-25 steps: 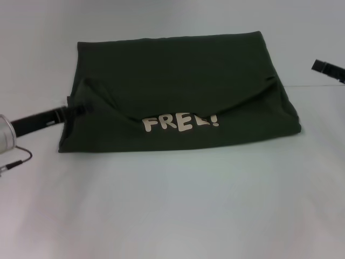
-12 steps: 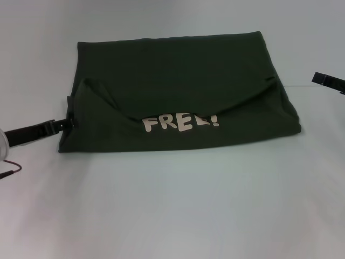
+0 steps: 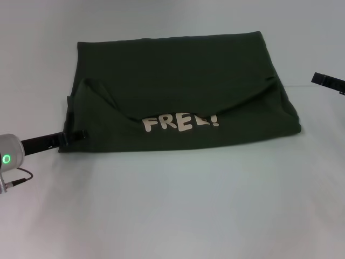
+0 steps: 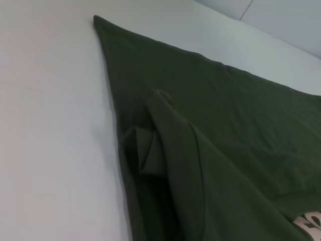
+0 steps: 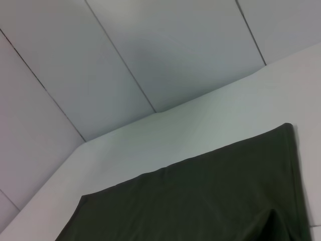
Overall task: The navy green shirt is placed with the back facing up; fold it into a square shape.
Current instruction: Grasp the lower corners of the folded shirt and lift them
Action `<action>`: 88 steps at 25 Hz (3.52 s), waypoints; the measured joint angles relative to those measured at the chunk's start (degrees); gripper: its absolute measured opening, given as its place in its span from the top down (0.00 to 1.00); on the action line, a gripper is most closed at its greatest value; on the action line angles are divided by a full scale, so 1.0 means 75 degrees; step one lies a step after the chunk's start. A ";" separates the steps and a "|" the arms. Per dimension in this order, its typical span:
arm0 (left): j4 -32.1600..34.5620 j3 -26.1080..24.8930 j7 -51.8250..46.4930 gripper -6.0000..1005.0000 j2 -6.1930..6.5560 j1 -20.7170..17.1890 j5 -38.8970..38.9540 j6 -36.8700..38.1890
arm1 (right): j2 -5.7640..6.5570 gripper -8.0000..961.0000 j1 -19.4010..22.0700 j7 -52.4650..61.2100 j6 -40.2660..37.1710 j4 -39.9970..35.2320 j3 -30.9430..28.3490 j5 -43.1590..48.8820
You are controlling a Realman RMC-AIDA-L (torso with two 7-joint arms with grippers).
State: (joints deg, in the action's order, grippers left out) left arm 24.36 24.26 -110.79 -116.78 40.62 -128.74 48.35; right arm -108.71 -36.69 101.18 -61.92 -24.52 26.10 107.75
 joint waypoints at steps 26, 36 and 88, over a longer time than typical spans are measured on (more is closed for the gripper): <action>-0.0194 0.0177 -0.0043 0.22 0.0019 0.0090 -0.0194 -0.0287 | 0.0010 0.22 0.0003 0.0081 0.0053 -0.0013 0.0071 0.0001; -0.0178 0.0127 -0.0411 0.22 0.0079 0.0168 -0.0636 0.0023 | 0.0012 0.22 0.0032 0.0092 0.0053 -0.0012 0.0070 0.0001; -0.0279 0.0363 -0.0393 0.63 0.0009 0.0279 -0.0623 -0.0649 | -0.0025 0.23 0.0001 0.0022 0.0053 -0.0033 0.0070 0.0001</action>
State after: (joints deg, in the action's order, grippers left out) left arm 22.27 26.98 -113.74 -116.72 42.72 -133.42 43.49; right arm -108.90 -36.68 101.34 -61.52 -24.77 26.63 107.75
